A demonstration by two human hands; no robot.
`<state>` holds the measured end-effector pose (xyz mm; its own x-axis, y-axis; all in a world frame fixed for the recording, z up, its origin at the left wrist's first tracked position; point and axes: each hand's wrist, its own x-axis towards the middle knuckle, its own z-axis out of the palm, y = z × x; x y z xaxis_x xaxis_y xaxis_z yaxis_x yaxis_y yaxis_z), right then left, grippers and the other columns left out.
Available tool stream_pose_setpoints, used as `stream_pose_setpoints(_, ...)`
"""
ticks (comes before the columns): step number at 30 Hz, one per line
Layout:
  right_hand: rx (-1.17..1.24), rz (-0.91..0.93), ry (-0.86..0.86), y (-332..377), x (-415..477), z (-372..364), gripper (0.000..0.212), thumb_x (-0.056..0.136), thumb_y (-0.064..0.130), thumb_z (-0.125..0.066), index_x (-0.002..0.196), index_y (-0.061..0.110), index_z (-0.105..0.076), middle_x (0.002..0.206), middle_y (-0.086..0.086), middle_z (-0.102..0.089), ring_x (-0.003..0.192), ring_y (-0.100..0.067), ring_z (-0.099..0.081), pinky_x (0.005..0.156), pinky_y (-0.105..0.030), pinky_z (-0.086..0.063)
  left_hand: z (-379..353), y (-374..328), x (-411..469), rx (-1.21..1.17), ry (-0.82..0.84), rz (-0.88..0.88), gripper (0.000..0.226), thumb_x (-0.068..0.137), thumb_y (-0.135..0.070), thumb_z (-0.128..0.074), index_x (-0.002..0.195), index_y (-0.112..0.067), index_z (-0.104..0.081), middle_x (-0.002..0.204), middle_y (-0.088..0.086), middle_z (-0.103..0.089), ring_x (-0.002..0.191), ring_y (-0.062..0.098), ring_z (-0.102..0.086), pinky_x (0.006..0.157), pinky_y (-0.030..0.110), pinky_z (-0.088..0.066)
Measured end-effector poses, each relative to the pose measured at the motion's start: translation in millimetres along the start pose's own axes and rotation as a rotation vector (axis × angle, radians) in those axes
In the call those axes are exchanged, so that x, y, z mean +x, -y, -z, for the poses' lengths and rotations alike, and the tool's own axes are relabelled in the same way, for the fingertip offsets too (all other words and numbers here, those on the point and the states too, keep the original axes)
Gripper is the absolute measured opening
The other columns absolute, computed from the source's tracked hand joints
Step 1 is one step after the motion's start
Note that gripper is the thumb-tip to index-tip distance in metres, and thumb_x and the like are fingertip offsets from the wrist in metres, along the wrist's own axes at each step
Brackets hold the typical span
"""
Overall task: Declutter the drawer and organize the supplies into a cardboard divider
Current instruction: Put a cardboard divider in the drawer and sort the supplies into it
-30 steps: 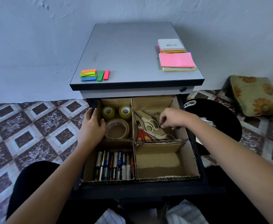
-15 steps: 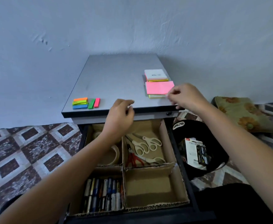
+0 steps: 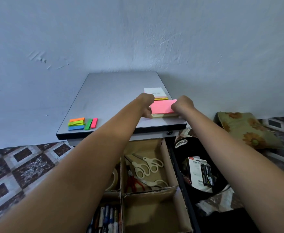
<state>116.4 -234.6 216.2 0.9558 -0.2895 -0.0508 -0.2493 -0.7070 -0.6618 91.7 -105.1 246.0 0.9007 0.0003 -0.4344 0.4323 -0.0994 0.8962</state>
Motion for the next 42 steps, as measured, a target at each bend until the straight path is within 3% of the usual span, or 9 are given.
stream_pose_setpoints(3, 0.021, -0.024, -0.015, -2.2, -1.0, 0.6, 0.027, 0.087, 0.004, -0.049, 0.063, 0.009, -0.039, 0.095, -0.016, -0.058, 0.092, -0.032, -0.061, 0.05, -0.027, -0.04, -0.8, -0.5, 0.4, 0.055, -0.056, 0.011, 0.014, 0.097, -0.007, -0.03, 0.09, -0.008, -0.042, 0.074, 0.009, -0.048, 0.079, 0.026, -0.052, 0.078, 0.041, -0.044)
stream_pose_setpoints(6, 0.251, -0.116, 0.017, -10.1, 0.8, 1.3, 0.025, 0.085, -0.001, -0.057, 0.066, 0.007, -0.043, 0.092, -0.017, -0.055, 0.082, -0.032, -0.057, 0.07, -0.04, -0.056, 1.9, 4.2, -2.8, 0.007, -0.068, 0.065, 0.01, 0.1, -0.011, -0.029, 0.098, -0.007, -0.038, 0.075, 0.008, -0.049, 0.069, 0.02, -0.053, 0.076, 0.037, -0.043)
stream_pose_setpoints(12, 0.696, -0.239, 0.238, -20.2, -33.0, 8.8, 0.024, 0.086, -0.004, -0.06, 0.07, 0.007, -0.046, 0.069, -0.007, -0.047, 0.055, -0.016, -0.045, 0.044, -0.024, -0.046, 21.5, 25.4, -11.3, -0.185, 0.033, 0.152, 0.009, 0.097, -0.011, -0.039, 0.095, -0.006, -0.047, 0.083, 0.008, -0.06, 0.074, 0.021, -0.059, 0.063, 0.038, -0.044)
stream_pose_setpoints(17, 0.817, -0.217, 0.349, -29.5, -82.9, 16.4, 0.018, 0.088, -0.001, -0.06, 0.076, 0.007, -0.049, 0.073, -0.01, -0.052, 0.062, -0.02, -0.052, 0.038, -0.021, -0.05, 41.1, 56.3, -48.5, -0.46, 0.146, 0.073, 0.011, 0.095, 0.0, -0.045, 0.105, -0.001, -0.046, 0.1, 0.019, -0.058, 0.094, 0.03, -0.06, 0.081, 0.046, -0.048)
stream_pose_setpoints(19, 0.81, -0.199, 0.396, -34.4, -104.8, 16.7, 0.013, 0.088, 0.001, -0.06, 0.08, 0.007, -0.052, 0.082, -0.011, -0.058, 0.07, -0.022, -0.058, 0.042, -0.024, -0.054, 51.2, 75.2, -69.2, -0.492, 0.204, 0.074, 0.02, 0.094, -0.002, -0.046, 0.114, -0.001, -0.046, 0.11, 0.022, -0.059, 0.1, 0.032, -0.06, 0.078, 0.047, -0.05)
stream_pose_setpoints(22, 0.777, -0.207, 0.482, -44.5, -137.0, 12.1, 0.006, 0.089, 0.004, -0.06, 0.085, 0.005, -0.056, 0.09, -0.012, -0.062, 0.079, -0.023, -0.062, 0.046, -0.026, -0.056, 64.6, 107.7, -96.5, -0.424, 0.221, 0.077, 0.02, 0.095, -0.009, -0.048, 0.112, 0.0, -0.053, 0.098, 0.017, -0.066, 0.085, 0.025, -0.066, 0.065, 0.037, -0.059)
stream_pose_setpoints(27, 0.783, -0.292, 0.62, -61.6, -181.0, -1.8, 0.006, 0.09, 0.005, -0.059, 0.084, 0.002, -0.057, 0.08, -0.013, -0.063, 0.064, -0.02, -0.061, 0.049, -0.031, -0.058, 81.9, 162.1, -126.6, -0.448, 0.173, 0.062, 0.035, 0.092, -0.012, -0.051, 0.125, 0.0, -0.05, 0.102, 0.017, -0.067, 0.074, 0.019, -0.071, 0.057, 0.026, -0.059)
stream_pose_setpoints(36, 0.606, -0.274, 0.598, -96.0, -206.9, -31.2, 0.009, 0.089, 0.01, -0.062, 0.096, 0.009, -0.067, 0.081, -0.005, -0.065, 0.069, -0.013, -0.055, 0.044, -0.021, -0.048, 90.4, 215.3, -157.1, -0.479, 0.013, 0.078, 0.015, 0.091, -0.004, -0.052, 0.104, -0.004, -0.06, 0.087, 0.016, -0.07, 0.066, 0.02, -0.07, 0.054, 0.029, -0.058)
stream_pose_setpoints(42, 0.305, -0.175, 0.863, -111.6, -192.6, -20.5, 0.014, 0.086, -0.003, -0.061, 0.088, 0.01, -0.056, 0.065, -0.007, -0.069, 0.054, -0.014, -0.065, 0.05, -0.025, -0.054, 123.0, 230.4, -158.7, -0.495, -0.162, 0.045, 0.01, 0.092, -0.003, -0.051, 0.1, -0.005, -0.058, 0.096, 0.017, -0.067, 0.066, 0.02, -0.07, 0.053, 0.028, -0.058)
